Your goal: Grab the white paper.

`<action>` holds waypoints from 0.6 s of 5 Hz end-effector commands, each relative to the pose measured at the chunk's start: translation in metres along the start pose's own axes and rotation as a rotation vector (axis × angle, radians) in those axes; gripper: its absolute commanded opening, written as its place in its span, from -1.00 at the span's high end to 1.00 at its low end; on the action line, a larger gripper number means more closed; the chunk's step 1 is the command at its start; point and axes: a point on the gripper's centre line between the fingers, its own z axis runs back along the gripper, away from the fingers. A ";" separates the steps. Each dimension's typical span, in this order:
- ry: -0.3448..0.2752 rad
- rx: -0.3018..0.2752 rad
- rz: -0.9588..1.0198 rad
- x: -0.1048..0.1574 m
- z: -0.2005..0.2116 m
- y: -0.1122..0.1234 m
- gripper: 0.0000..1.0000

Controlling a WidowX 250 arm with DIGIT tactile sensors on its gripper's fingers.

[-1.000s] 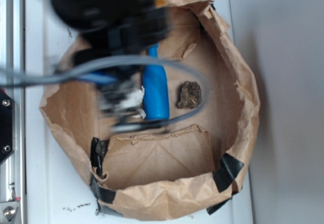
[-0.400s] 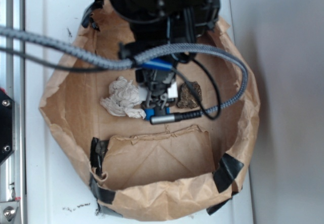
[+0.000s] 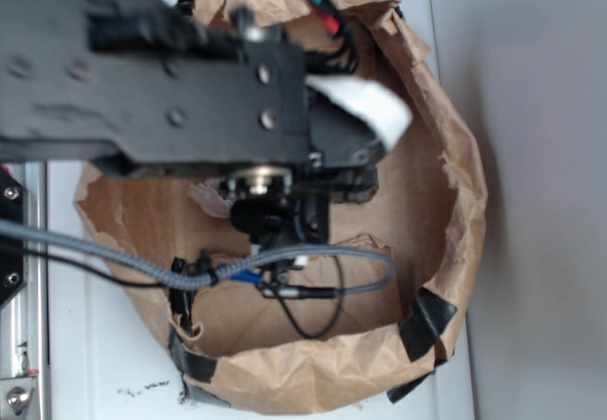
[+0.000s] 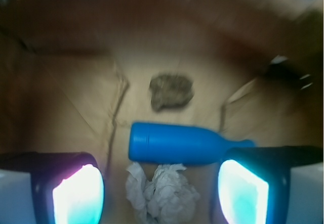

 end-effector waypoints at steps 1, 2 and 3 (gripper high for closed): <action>0.005 0.003 -0.030 -0.019 -0.012 0.000 -1.00; -0.019 -0.039 0.014 -0.020 0.006 0.009 -1.00; -0.052 -0.095 0.061 -0.015 0.023 0.029 -1.00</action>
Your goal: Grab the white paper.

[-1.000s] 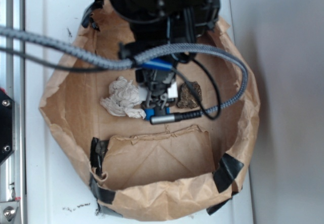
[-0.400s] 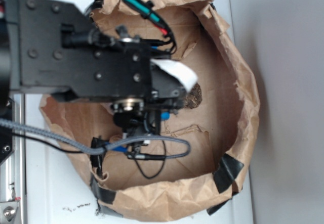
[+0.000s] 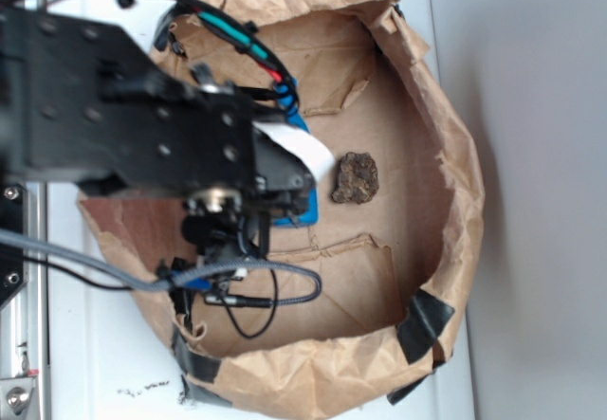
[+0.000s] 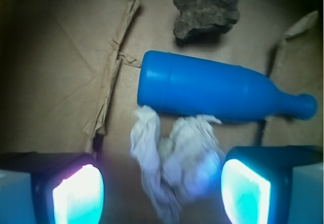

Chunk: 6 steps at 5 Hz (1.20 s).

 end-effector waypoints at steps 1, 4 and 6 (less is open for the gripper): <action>-0.107 -0.044 0.057 0.011 0.035 0.024 -1.00; 0.011 0.024 -0.020 0.008 -0.027 0.007 -1.00; -0.005 0.046 0.014 0.007 -0.032 0.004 1.00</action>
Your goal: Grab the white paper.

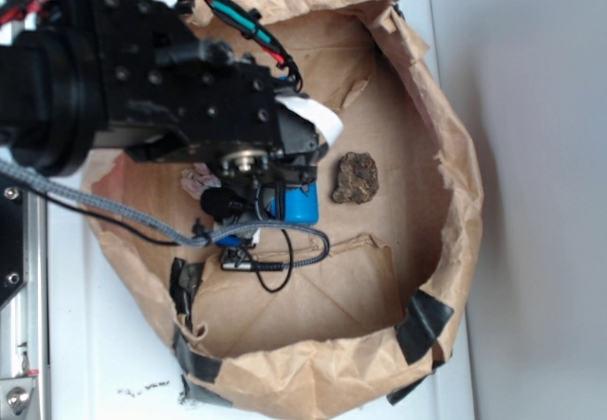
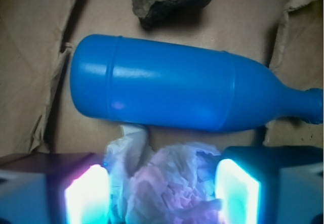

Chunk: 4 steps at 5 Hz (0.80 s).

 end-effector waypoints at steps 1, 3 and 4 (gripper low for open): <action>-0.076 0.020 0.029 0.003 0.008 -0.004 1.00; -0.207 -0.077 0.089 0.000 0.074 0.024 1.00; -0.274 -0.128 0.112 -0.006 0.104 0.037 1.00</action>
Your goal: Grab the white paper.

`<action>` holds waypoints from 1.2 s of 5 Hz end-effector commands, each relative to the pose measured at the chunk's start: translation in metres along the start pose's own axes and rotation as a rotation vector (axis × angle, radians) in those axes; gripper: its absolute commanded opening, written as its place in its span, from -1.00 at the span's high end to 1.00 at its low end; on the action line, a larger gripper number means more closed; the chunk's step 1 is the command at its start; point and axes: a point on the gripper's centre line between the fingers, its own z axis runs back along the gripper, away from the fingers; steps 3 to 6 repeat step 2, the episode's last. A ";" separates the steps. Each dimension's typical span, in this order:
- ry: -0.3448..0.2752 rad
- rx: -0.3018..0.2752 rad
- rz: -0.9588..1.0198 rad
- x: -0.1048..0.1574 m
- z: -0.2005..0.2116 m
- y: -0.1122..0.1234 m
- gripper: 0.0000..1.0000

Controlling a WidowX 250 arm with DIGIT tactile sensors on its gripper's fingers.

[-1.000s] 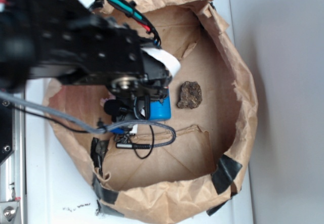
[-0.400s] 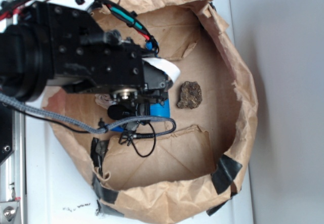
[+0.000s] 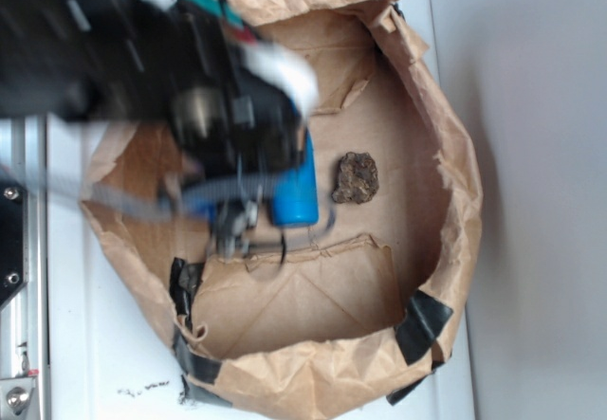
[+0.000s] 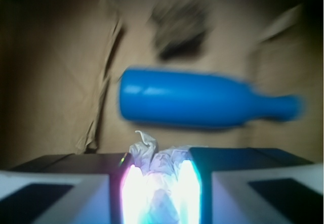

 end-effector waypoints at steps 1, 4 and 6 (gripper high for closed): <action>-0.120 -0.055 0.039 0.002 0.052 0.016 1.00; -0.043 0.015 0.001 0.005 0.044 0.012 0.40; -0.043 0.015 0.001 0.005 0.044 0.012 0.40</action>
